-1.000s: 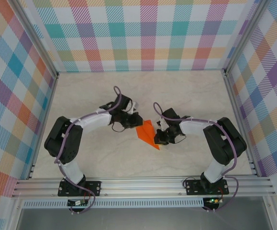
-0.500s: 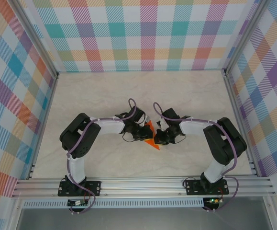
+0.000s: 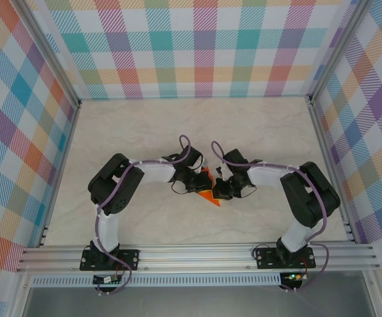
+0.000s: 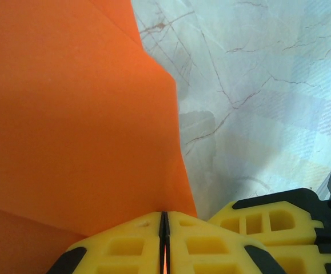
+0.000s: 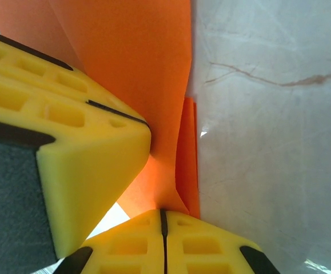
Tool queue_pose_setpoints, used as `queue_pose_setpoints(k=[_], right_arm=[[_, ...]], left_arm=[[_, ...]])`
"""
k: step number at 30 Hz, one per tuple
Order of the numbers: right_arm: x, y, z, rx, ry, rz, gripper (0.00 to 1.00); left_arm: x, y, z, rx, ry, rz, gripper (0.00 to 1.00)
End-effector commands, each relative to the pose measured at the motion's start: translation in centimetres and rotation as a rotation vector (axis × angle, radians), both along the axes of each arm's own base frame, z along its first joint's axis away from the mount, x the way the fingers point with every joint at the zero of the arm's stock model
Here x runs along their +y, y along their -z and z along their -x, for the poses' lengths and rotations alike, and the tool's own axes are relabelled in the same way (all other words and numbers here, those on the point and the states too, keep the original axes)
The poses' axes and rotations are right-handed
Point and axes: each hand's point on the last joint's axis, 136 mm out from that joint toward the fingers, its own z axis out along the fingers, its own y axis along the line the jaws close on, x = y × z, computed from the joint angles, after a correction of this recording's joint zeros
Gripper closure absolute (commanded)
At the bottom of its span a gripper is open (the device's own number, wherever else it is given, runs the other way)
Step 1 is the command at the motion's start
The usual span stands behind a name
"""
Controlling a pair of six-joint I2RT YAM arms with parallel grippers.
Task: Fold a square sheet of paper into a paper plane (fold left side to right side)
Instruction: Fourth fold the wing at the center of the table.
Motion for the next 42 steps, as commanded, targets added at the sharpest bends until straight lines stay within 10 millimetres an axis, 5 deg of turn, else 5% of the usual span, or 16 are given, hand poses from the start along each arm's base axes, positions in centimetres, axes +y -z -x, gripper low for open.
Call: queue_pose_setpoints(k=[1, 12, 27, 32, 37, 42], right_arm=[[-5.8, 3.9, 4.0, 0.135, 0.01, 0.293, 0.94], [-6.0, 3.8, 4.2, 0.135, 0.007, 0.3, 0.94], [-5.5, 3.5, 4.1, 0.128, 0.004, 0.271, 0.94], [-2.6, 1.2, 2.2, 0.05, 0.012, 0.105, 0.85], [-0.2, -3.1, -0.5, -0.098, 0.011, -0.037, 0.7], [-1.3, -6.6, -1.9, -0.273, 0.026, -0.014, 0.5]], left_arm=[[1.1, 2.0, -1.0, -0.023, -0.014, -0.075, 0.89], [3.8, 3.7, -4.6, -0.045, -0.06, -0.063, 0.9], [5.3, 2.5, -7.9, -0.066, -0.058, -0.061, 0.9], [5.1, -0.8, -8.4, -0.111, -0.052, -0.02, 0.87], [5.9, -6.7, -9.3, -0.187, -0.084, 0.055, 0.77], [8.7, -10.6, -9.3, -0.256, -0.182, 0.065, 0.62]])
